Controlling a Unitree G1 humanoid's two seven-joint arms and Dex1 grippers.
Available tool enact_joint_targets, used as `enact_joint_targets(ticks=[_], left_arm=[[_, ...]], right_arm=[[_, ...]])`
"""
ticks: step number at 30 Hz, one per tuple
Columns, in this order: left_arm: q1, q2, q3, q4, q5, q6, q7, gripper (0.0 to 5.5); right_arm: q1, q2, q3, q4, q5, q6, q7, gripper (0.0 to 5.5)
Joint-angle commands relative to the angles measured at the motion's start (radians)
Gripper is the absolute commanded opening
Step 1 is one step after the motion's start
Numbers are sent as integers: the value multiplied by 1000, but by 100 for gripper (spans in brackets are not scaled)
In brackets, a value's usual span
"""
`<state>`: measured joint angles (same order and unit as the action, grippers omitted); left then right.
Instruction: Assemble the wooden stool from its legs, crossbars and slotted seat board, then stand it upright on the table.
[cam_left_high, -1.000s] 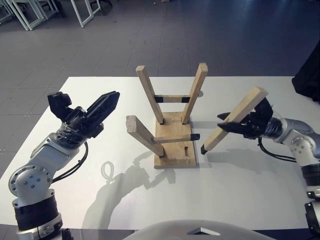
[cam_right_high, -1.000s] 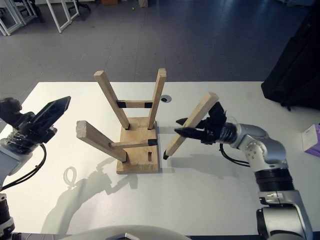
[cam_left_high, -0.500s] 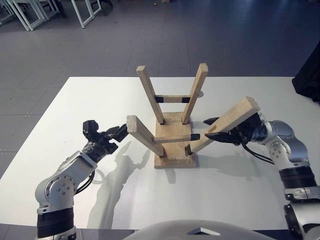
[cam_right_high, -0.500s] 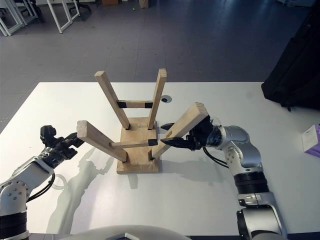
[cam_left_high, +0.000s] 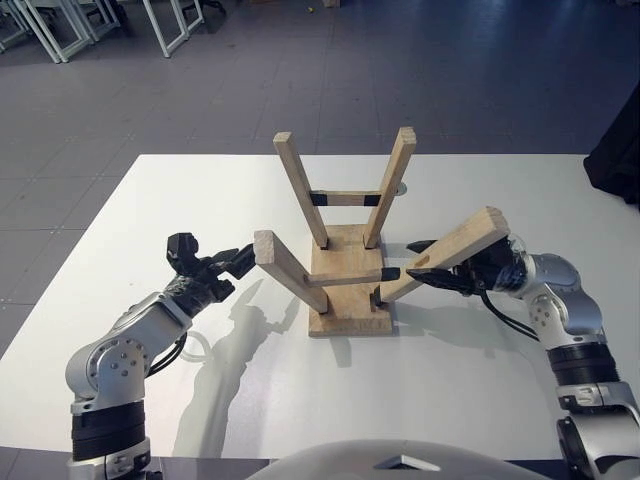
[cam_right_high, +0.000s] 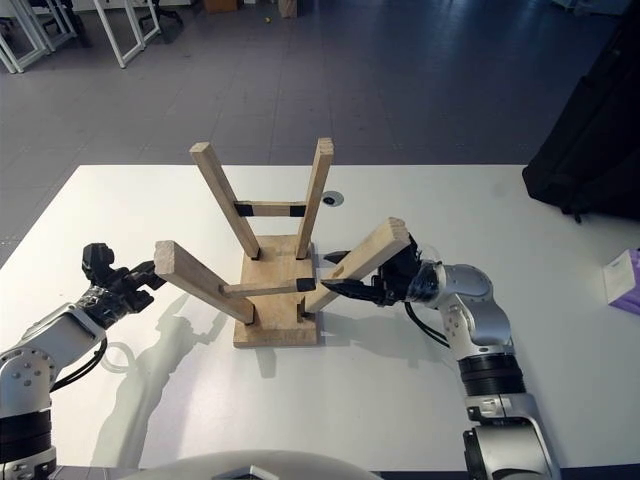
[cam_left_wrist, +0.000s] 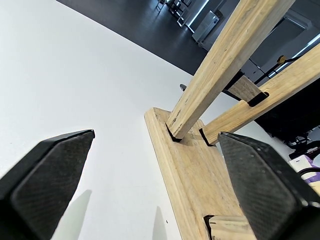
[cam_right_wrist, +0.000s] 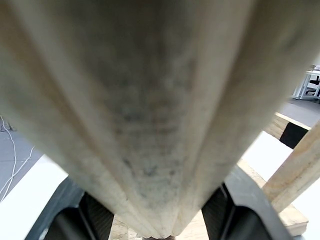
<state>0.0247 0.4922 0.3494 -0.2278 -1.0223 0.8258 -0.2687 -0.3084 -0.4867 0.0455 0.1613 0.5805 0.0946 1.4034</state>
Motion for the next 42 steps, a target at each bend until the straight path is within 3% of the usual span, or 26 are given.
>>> enact_joint_targets(ticks=[1,26,42], left_arm=[[-3,2,4,-5,16,14,-7,457],[-27,9,4,-20,50,29,-24,457],[-39,-6,-14,-22,87,38,-40,457]], right_arm=[[-4,-10,8,-25,-11,15,13,203],[-29,-37,15,40,-64,-19,64,203],[-124,-18,94,106,-115,-72,143,203]])
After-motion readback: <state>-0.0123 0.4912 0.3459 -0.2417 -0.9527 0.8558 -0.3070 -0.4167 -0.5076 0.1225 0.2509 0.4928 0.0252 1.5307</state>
